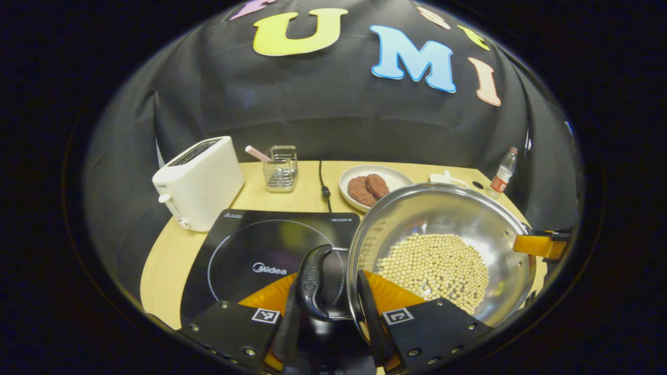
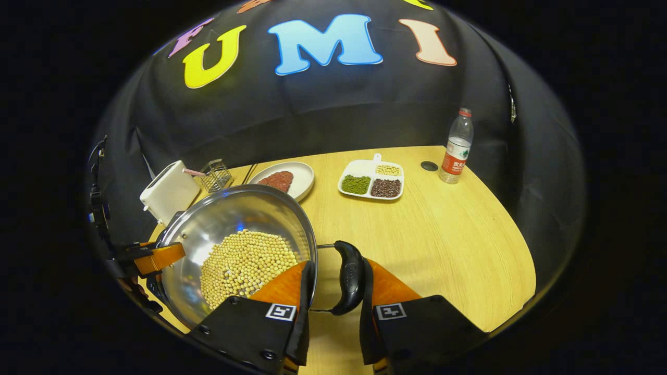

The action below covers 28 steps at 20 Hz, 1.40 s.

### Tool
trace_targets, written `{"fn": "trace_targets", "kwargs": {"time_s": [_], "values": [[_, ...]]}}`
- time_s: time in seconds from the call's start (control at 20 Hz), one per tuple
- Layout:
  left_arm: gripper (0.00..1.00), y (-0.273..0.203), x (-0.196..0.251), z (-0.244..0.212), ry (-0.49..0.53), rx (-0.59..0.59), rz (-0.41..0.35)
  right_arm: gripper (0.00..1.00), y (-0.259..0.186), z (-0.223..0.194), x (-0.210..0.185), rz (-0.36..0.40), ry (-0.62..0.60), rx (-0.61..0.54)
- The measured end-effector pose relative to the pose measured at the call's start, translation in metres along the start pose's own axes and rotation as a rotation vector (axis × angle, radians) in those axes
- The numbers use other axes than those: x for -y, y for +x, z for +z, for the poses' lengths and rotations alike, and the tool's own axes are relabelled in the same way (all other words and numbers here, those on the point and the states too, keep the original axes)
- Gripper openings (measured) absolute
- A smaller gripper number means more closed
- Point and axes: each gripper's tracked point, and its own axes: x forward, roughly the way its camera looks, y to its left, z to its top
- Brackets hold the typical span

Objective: First push the handle of the pot to place it horizontally, then grasp the pot with both hands and set it on the induction cooktop.

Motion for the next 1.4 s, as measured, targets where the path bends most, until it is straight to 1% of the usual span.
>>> {"fn": "trace_targets", "kwargs": {"time_s": [0.1, 0.15, 0.25, 0.3, 0.35, 0.45, 0.5, 0.65, 0.7, 0.75, 0.8, 0.85, 0.9, 0.95, 1.0, 1.35, 1.4], "values": [[0.56, -0.002, -0.017, -0.002, -0.001, -0.007, 0.004, 0.41, 0.001, -0.002, -0.016, 0.005, -0.003, -0.005], [0.53, -0.003, -0.026, -0.003, -0.003, -0.01, 0.006, 0.41, 0.001, -0.003, -0.023, 0.009, -0.003, -0.01], [0.53, -0.005, -0.043, -0.003, -0.003, -0.009, 0.012, 0.41, 0.003, -0.005, -0.04, 0.019, -0.001, -0.011], [0.53, -0.006, -0.053, -0.004, -0.004, -0.008, 0.017, 0.38, 0.004, -0.005, -0.048, 0.023, -0.001, -0.012], [0.53, -0.006, -0.062, -0.004, -0.002, -0.011, 0.021, 0.41, 0.006, -0.007, -0.056, 0.025, -0.001, -0.014], [0.53, -0.004, -0.078, -0.003, 0.007, -0.013, 0.031, 0.41, 0.011, -0.009, -0.072, 0.032, 0.0, -0.021], [0.56, -0.003, -0.087, -0.001, 0.012, -0.011, 0.036, 0.41, 0.013, -0.009, -0.079, 0.036, 0.006, -0.021], [0.53, 0.002, -0.11, 0.003, 0.019, -0.011, 0.042, 0.41, 0.02, -0.007, -0.101, 0.043, 0.012, -0.022], [0.53, 0.004, -0.117, 0.004, 0.021, -0.011, 0.042, 0.38, 0.022, -0.006, -0.108, 0.045, 0.011, -0.024], [0.59, 0.006, -0.125, 0.005, 0.023, -0.012, 0.044, 0.41, 0.025, -0.006, -0.115, 0.048, 0.012, -0.025], [0.53, 0.007, -0.132, 0.006, 0.023, -0.013, 0.045, 0.41, 0.028, -0.005, -0.121, 0.05, 0.013, -0.026], [0.53, 0.009, -0.138, 0.006, 0.022, -0.012, 0.047, 0.41, 0.03, -0.006, -0.126, 0.051, 0.013, -0.031], [0.53, 0.011, -0.144, 0.007, 0.021, -0.015, 0.048, 0.38, 0.032, -0.006, -0.132, 0.05, 0.013, -0.035], [0.53, 0.014, -0.15, 0.006, 0.02, -0.018, 0.051, 0.41, 0.035, -0.007, -0.137, 0.049, 0.013, -0.039], [0.56, 0.015, -0.156, 0.006, 0.021, -0.019, 0.054, 0.41, 0.037, -0.006, -0.142, 0.05, 0.009, -0.043], [0.56, 0.028, -0.196, 0.001, 0.011, -0.013, 0.061, 0.41, 0.052, -0.012, -0.181, 0.061, 0.014, -0.056], [0.53, 0.031, -0.201, 0.003, 0.01, -0.007, 0.063, 0.41, 0.054, -0.009, -0.185, 0.063, 0.013, -0.049]]}}
